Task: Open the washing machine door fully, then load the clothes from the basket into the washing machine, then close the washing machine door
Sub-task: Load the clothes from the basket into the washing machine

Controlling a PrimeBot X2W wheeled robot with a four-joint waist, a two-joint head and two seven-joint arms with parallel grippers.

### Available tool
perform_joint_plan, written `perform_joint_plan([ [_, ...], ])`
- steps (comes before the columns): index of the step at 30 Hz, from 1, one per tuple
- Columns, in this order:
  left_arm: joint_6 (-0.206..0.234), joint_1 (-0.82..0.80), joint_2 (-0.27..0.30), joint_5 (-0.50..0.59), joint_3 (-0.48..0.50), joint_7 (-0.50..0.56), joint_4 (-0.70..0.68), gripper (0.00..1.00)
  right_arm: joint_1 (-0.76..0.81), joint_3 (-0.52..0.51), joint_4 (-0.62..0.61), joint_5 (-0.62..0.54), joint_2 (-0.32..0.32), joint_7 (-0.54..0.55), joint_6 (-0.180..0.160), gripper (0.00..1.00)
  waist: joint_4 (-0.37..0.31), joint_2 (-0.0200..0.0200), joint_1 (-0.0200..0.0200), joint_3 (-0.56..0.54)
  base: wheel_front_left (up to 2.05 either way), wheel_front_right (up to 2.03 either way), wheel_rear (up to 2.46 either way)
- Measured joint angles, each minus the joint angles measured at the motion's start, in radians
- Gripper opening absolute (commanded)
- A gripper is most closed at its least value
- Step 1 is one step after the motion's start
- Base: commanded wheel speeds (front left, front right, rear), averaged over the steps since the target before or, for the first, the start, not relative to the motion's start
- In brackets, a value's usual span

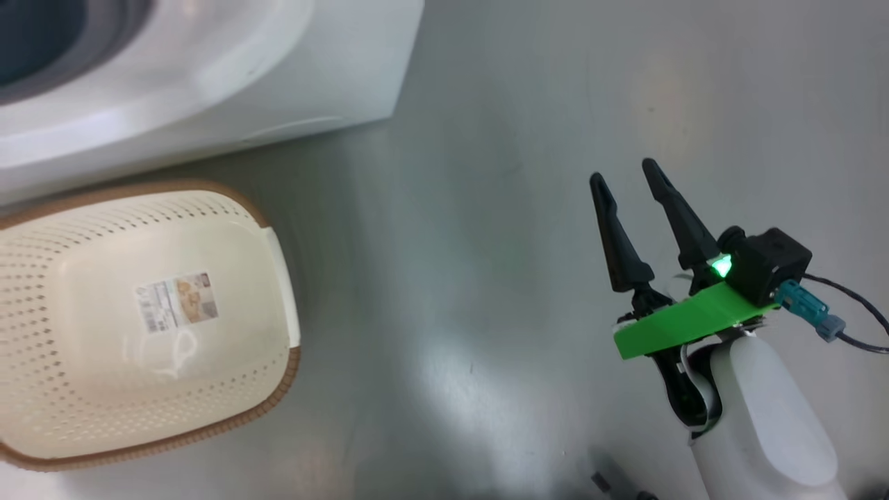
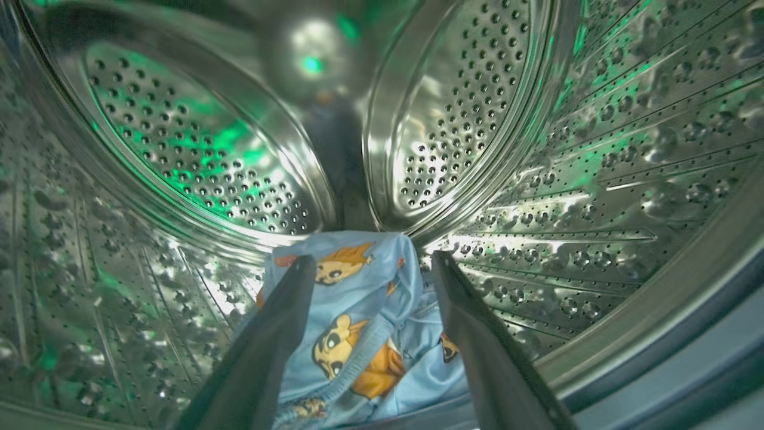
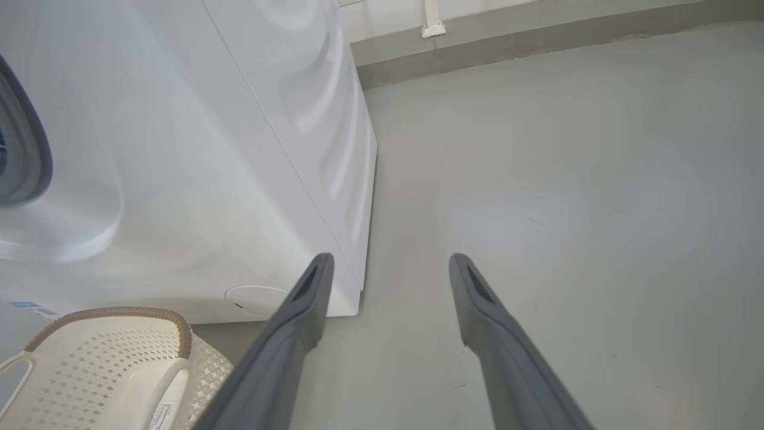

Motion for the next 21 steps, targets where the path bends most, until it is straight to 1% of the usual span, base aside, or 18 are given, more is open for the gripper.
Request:
perform_joint_plan([
  [1, 0.006, 0.017, 0.001, 0.020, -0.002, 0.000, -0.015, 1.00, 0.004, -0.005, 0.002, -0.002, 0.000, 0.000, 0.000, 1.00, 0.004, 0.0000, 0.0000, -0.010, 0.00, 0.00, 0.00],
  [3, 0.017, 0.053, -0.007, 0.026, 0.011, -0.003, -0.047, 1.00, 0.013, -0.016, 0.005, -0.008, 0.000, 0.000, 0.000, 1.00, 0.012, 0.0000, 0.0000, -0.030, 0.00, 0.00, 0.00],
  [9, 0.046, 0.184, -0.056, 0.043, 0.070, -0.007, -0.158, 1.00, 0.030, -0.022, 0.019, -0.011, 0.000, 0.000, 0.000, 1.00, 0.035, 0.0000, 0.0000, -0.094, 0.00, 0.00, 0.00],
  [13, 0.052, 0.285, -0.086, 0.062, 0.114, -0.007, -0.219, 1.00, 0.054, -0.026, 0.029, -0.017, 0.000, 0.000, 0.000, 1.00, 0.049, 0.0000, 0.0000, -0.139, 0.00, 0.00, 0.00],
  [15, 0.060, 0.337, -0.112, 0.060, 0.160, -0.007, -0.257, 1.00, 0.067, -0.026, 0.032, -0.022, -0.001, 0.000, 0.000, 1.00, 0.056, 0.0000, 0.0000, -0.162, 0.00, 0.00, 0.00],
  [21, 0.058, 0.506, -0.150, 0.106, 0.238, -0.007, -0.339, 1.00, 0.089, -0.027, 0.035, -0.027, 0.000, 0.000, 0.000, 1.00, 0.070, 0.0000, 0.0000, -0.232, 0.00, 0.00, 0.00],
])
